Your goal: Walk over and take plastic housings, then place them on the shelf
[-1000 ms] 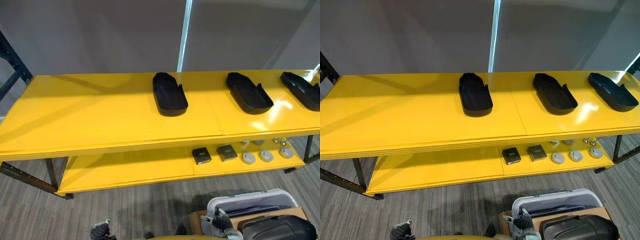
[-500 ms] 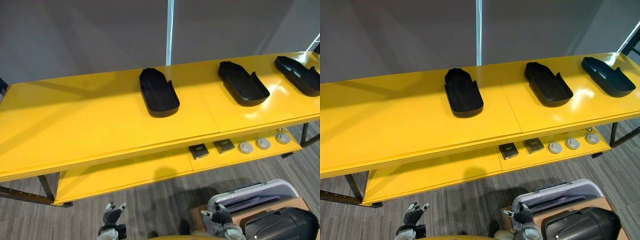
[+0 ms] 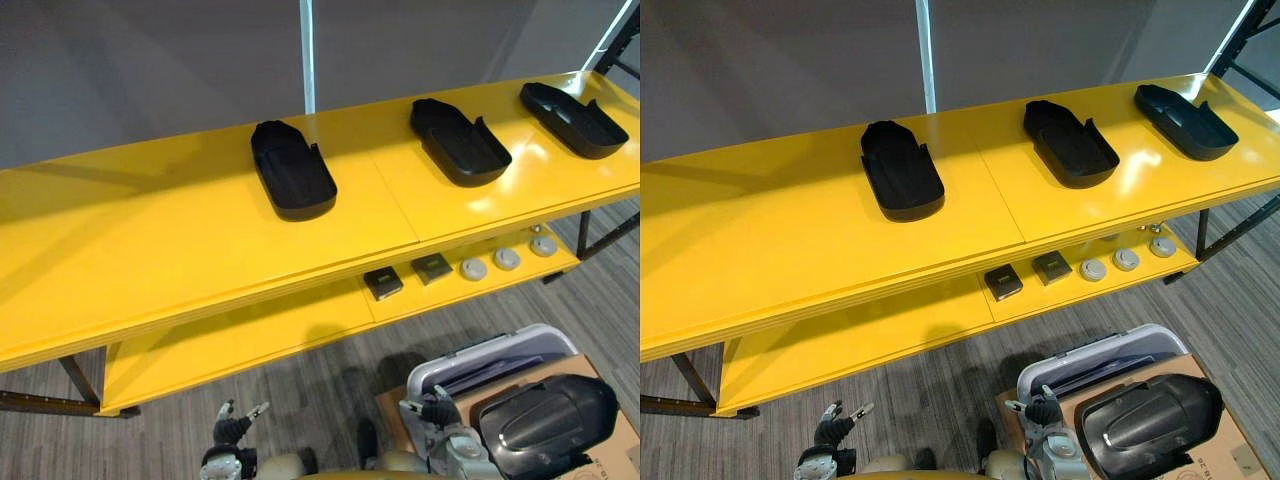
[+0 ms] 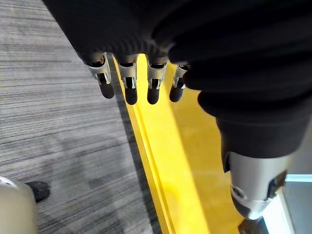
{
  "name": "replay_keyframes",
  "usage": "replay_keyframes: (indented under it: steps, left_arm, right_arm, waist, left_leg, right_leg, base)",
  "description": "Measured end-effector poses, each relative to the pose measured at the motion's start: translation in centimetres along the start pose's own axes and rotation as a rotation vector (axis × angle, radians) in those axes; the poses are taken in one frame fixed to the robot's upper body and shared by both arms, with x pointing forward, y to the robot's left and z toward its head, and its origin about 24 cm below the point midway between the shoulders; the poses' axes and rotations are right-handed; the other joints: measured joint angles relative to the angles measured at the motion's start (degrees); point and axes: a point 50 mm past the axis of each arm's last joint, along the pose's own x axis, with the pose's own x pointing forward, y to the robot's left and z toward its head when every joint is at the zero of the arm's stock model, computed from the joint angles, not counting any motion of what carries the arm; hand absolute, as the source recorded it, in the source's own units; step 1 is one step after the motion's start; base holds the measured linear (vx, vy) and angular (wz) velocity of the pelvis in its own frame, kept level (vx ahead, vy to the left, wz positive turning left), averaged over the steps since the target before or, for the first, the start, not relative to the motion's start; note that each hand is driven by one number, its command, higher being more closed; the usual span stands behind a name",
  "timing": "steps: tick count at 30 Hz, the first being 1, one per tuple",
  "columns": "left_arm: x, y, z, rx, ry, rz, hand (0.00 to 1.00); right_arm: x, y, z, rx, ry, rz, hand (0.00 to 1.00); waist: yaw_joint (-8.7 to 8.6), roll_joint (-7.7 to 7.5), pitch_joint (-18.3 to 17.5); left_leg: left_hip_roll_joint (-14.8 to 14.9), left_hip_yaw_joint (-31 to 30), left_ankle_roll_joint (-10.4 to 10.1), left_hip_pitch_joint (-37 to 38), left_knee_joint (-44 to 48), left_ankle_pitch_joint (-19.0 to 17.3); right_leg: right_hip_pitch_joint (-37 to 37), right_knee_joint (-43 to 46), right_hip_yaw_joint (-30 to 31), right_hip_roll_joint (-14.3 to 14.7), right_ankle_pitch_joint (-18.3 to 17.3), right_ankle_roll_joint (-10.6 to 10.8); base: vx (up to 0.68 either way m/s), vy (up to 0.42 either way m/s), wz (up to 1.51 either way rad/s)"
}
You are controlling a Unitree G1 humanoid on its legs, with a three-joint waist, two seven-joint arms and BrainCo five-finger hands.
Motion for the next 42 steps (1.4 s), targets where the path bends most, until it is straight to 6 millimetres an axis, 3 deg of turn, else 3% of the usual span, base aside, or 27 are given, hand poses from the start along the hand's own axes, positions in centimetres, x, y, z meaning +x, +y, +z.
replay_keyframes:
  steps: [2,3,4,6,7,9,10,12,13,15,21,23,26,30,32,34,35,37,39,40,41,42]
  left_arm:
    - [0.3,0.2,0.4,0.008,-0.006,0.003,0.00]
    - [0.5,0.2,0.9,0.008,-0.020,0.004,0.00]
    - [0.7,0.2,1.3,0.008,-0.034,0.003,0.00]
    - [0.9,0.3,1.9,0.016,-0.050,0.002,0.00]
    - [0.8,0.2,1.8,0.019,-0.050,0.000,0.00]
    - [0.8,0.4,1.5,0.030,-0.043,0.002,0.00]
    - [0.8,0.5,1.5,0.033,-0.043,0.003,0.00]
    - [1.1,1.0,2.1,0.043,-0.055,0.014,0.00]
    - [1.1,1.0,2.2,0.043,-0.057,0.016,0.00]
    - [0.9,0.1,2.0,0.040,-0.049,-0.009,0.00]
    - [0.7,-1.4,2.2,0.045,-0.054,-0.050,0.00]
    - [0.4,-1.4,1.3,0.040,-0.029,-0.048,0.00]
    - [0.0,-1.3,0.3,0.047,-0.001,-0.046,0.00]
    - [0.3,-0.8,0.9,0.048,-0.015,-0.034,0.00]
    - [0.7,-0.7,1.7,0.053,-0.035,-0.032,0.00]
    - [0.7,-1.0,1.7,0.053,-0.034,-0.043,0.00]
    - [0.7,-1.4,1.7,0.054,-0.033,-0.066,0.00]
    - [0.5,-2.0,1.5,0.054,-0.029,-0.086,0.00]
    - [0.5,-1.8,1.6,0.057,-0.030,-0.081,0.00]
    - [0.4,-1.6,1.2,0.057,-0.019,-0.075,0.00]
    - [0.1,-1.4,0.2,0.053,0.004,-0.073,0.00]
    - [0.1,-1.4,0.4,0.049,-0.003,-0.070,0.00]
  right_arm:
    - [0.3,0.5,1.1,-0.023,-0.031,0.018,0.00]
    - [0.5,0.9,1.9,-0.035,-0.055,0.031,0.00]
    - [0.7,1.1,2.7,-0.037,-0.079,0.036,0.00]
    - [0.6,1.2,2.5,-0.035,-0.073,0.038,0.00]
    - [0.6,1.2,2.3,-0.036,-0.068,0.038,0.00]
    - [0.4,1.3,1.5,-0.056,-0.049,0.045,0.00]
    - [0.3,1.5,1.2,-0.063,-0.041,0.051,0.00]
    - [0.5,2.0,1.5,-0.091,-0.041,0.071,0.00]
    - [0.6,2.0,1.9,-0.098,-0.050,0.070,0.00]
    - [0.8,1.9,2.3,-0.099,-0.059,0.067,0.00]
    - [0.3,1.3,0.6,-0.089,-0.013,0.039,0.00]
    - [0.3,1.0,0.8,-0.082,-0.026,0.026,0.00]
    - [0.3,1.2,1.4,-0.081,-0.055,0.030,0.00]
    - [0.4,1.9,2.4,-0.070,-0.098,0.051,0.00]
    - [0.5,2.3,2.3,-0.066,-0.085,0.059,0.00]
    - [0.3,2.3,1.4,-0.064,-0.052,0.059,0.00]
    - [0.1,2.2,0.8,-0.062,-0.036,0.056,0.00]
    - [-0.1,1.6,0.0,-0.050,-0.011,0.038,0.00]
    - [-0.1,1.6,0.0,-0.030,-0.008,0.032,0.00]
    - [-0.1,1.8,-0.1,-0.027,-0.003,0.035,0.00]
    - [-0.1,1.4,-0.3,-0.035,0.008,0.025,0.00]
    - [-0.1,1.2,-0.3,-0.038,0.009,0.018,0.00]
  waist:
    - [-0.19,-0.39,0.9]
    - [-0.08,-0.26,1.2]
    - [-0.13,-0.07,1.7]
    - [-0.08,-0.85,2.5]
    - [0.05,-0.92,2.5]
    - [0.42,-1.98,2.0]
    - [0.72,-2.51,1.7]
    - [2.94,-5.23,1.1]
    - [3.35,-5.41,1.0]
    - [2.87,-4.77,1.9]
    - [2.79,-3.66,2.2]
    - [2.83,-2.99,2.2]
    - [2.80,-1.75,1.9]
    - [2.38,-0.79,1.3]
    - [2.24,-0.92,1.3]
    - [1.07,-0.91,1.3]
    - [0.40,-1.97,1.3]
    - [0.36,-0.94,0.5]
    - [0.50,-1.41,1.0]
    - [1.52,-2.02,1.7]
    - [2.57,-1.78,2.1]
    - [2.98,-1.77,2.3]
  left_leg:
    - [0.1,2.8,1.0,-1.0,0.6,0.5]
    - [1.0,4.0,2.5,-2.7,1.1,1.5]
    - [1.4,4.5,2.8,-2.8,0.6,1.6]
    - [1.8,4.8,3.0,-2.4,0.4,1.8]
    - [2.1,4.8,3.0,-2.3,0.6,1.8]
    - [2.9,4.6,2.8,-2.7,2.0,1.9]
    - [2.9,4.7,2.8,-3.3,2.8,1.9]
    - [3.1,6.6,1.7,-7.2,5.3,2.5]
    - [3.5,6.8,1.4,-8.5,5.2,2.7]
    - [5.3,7.7,0.4,-9.1,6.1,3.4]
    - [6.6,9.2,-0.7,-7.6,5.5,4.1]
    - [6.9,14.3,-0.6,-4.6,2.1,4.8]
    - [6.9,21.7,-1.0,-0.9,-2.0,5.3]
    - [8.5,30.8,-1.1,0.8,-2.0,5.2]
    - [9.3,31.5,-1.6,1.9,-0.7,5.6]
    - [10.1,31.4,-2.1,4.3,0.5,5.9]
    - [10.6,30.9,-3.3,4.0,2.0,4.9]
    - [11.1,29.6,-4.4,4.5,1.5,4.4]
    - [14.5,28.3,-5.4,3.9,8.3,3.2]
    - [17.2,24.6,-4.9,1.9,17.7,2.8]
    - [18.3,16.4,-4.8,-1.8,25.4,1.2]
    - [16.9,10.8,-5.2,-2.8,25.3,-0.6]
  right_leg:
    - [-1.9,-0.2,0.5,0.1,2.6,0.6]
    - [-3.6,-0.2,-1.7,0.5,4.6,0.3]
    - [-4.9,4.0,-6.5,0.2,2.2,-0.5]
    - [-4.8,16.8,-15.3,-2.2,-8.2,-1.8]
    - [-4.0,19.1,-16.6,-2.5,-10.2,-1.8]
    - [2.8,21.0,-18.8,-3.1,-15.1,1.0]
    - [4.2,19.8,-18.8,-3.4,-15.6,1.3]
    - [5.8,10.6,-17.5,-3.6,-15.3,0.6]
    - [6.1,6.7,-16.9,-2.7,-14.2,-1.1]
    - [6.8,3.7,-15.4,-0.9,-11.4,-2.5]
    - [5.5,3.6,-10.4,0.6,-9.8,-3.3]
    - [4.9,3.6,-8.4,-0.1,-11.2,-2.9]
    - [4.6,5.1,-19.1,-4.0,-11.3,-3.0]
    - [3.7,13.6,-49.5,-14.5,-11.4,-3.3]
    - [4.1,15.9,-52.8,-14.8,-11.3,-3.2]
    - [6.7,14.7,-51.6,-13.8,-11.4,-3.2]
    - [8.4,12.1,-50.4,-12.9,-11.2,-3.1]
    - [9.5,8.4,-48.6,-10.3,-10.5,-1.9]
    - [9.9,7.5,-46.2,-9.0,-10.6,-1.5]
    - [10.6,7.4,-43.4,-8.5,-10.5,-1.6]
    - [11.3,7.0,-40.2,-8.1,-10.5,-1.6]
    - [11.2,7.1,-38.5,-8.0,-10.5,-1.6]
  base:
    - [-0.12,0.044,-0.66]
    - [-0.15,0.021,-0.53]
    - [-0.12,0.009,-0.37]
    - [-0.08,-0.016,-0.06]
    - [-0.07,-0.061,0.06]
    - [-0.06,-0.122,0.04]
    - [-0.07,-0.172,-0.22]
    - [-0.11,-0.187,-0.59]
    - [-0.16,-0.215,-0.61]
    - [-0.17,-0.177,-0.49]
    - [-0.13,-0.057,-0.46]
    - [-0.11,0.024,-1.10]
    - [-0.05,0.078,-1.11]
    - [0.06,0.026,-1.17]
    - [0.12,-0.121,-0.76]
    - [0.10,-0.135,-0.44]
    - [0.03,-0.106,-0.17]
    - [-0.03,-0.083,-0.46]
    - [-0.02,-0.053,-0.64]
    - [-0.07,-0.031,-0.99]
    - [-0.06,0.026,-1.11]
    - [-0.01,0.107,-1.21]
